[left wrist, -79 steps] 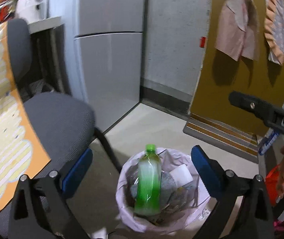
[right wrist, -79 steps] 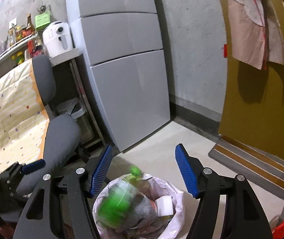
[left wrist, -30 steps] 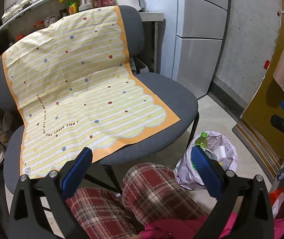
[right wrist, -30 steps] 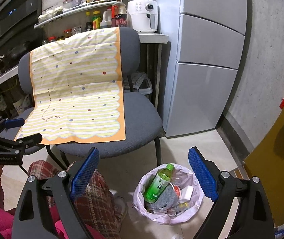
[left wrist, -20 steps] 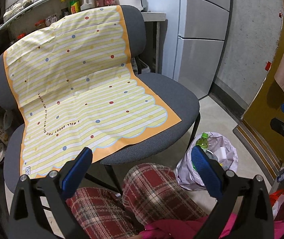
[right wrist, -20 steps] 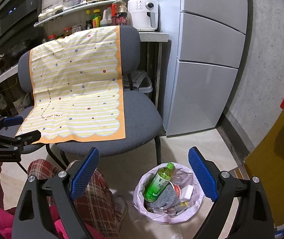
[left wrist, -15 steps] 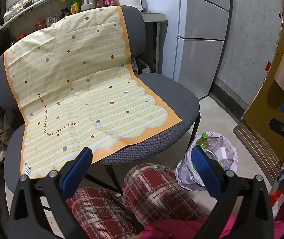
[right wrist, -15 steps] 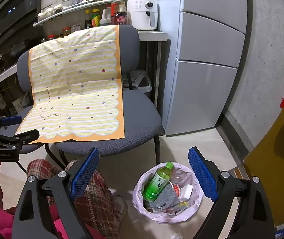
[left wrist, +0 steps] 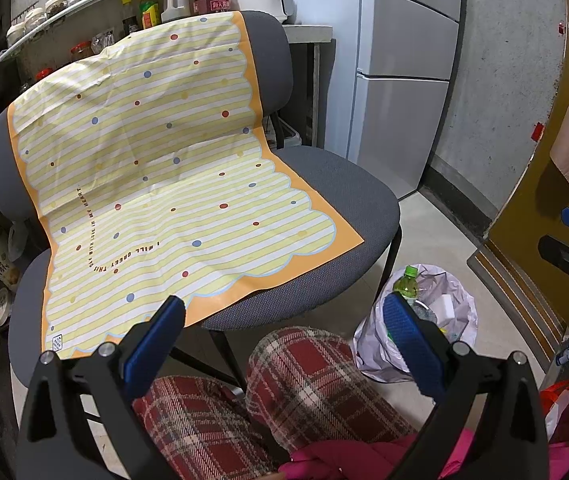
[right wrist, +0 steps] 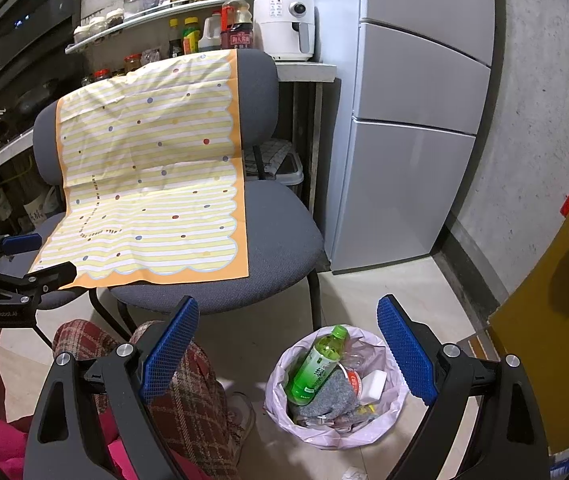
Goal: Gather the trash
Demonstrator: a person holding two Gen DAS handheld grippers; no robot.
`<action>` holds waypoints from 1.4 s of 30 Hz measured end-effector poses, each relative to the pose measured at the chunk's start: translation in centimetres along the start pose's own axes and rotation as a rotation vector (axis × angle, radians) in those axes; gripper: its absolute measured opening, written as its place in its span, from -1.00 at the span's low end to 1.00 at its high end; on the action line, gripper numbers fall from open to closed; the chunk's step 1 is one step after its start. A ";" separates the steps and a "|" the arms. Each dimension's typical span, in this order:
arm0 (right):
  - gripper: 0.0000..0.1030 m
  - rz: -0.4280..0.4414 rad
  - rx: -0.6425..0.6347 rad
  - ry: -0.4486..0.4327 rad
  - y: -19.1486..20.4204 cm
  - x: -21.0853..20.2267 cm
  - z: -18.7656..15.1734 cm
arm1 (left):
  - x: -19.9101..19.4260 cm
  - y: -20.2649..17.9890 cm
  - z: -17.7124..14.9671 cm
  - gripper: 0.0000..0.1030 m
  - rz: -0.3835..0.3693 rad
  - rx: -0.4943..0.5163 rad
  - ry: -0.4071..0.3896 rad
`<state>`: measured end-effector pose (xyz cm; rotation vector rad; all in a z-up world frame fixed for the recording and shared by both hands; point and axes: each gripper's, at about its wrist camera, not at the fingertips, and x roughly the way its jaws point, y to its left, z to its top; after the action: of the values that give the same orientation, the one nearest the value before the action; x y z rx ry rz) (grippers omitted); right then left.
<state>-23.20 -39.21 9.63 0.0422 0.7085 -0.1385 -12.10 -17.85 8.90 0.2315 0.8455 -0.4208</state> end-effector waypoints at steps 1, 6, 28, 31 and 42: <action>0.75 0.000 0.000 0.001 0.0 0.0 0.0 | 0.0 -0.1 0.0 0.87 0.000 0.000 0.000; 0.75 0.001 0.000 0.002 -0.1 0.0 0.0 | 0.0 0.0 -0.1 0.87 0.001 0.000 0.000; 0.75 -0.005 0.001 0.010 -0.5 0.4 -0.1 | 0.2 0.0 -0.3 0.87 -0.007 -0.010 0.014; 0.75 -0.001 0.002 0.013 -0.5 0.5 -0.1 | 0.1 0.1 -0.3 0.87 0.001 -0.008 0.000; 0.75 0.096 0.011 0.065 1.5 5.5 0.7 | 1.9 3.4 -0.1 0.87 0.028 -0.068 -0.013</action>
<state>-18.41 -38.43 6.61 0.0914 0.7695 -0.0489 -9.53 -15.32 7.45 0.1778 0.8419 -0.3669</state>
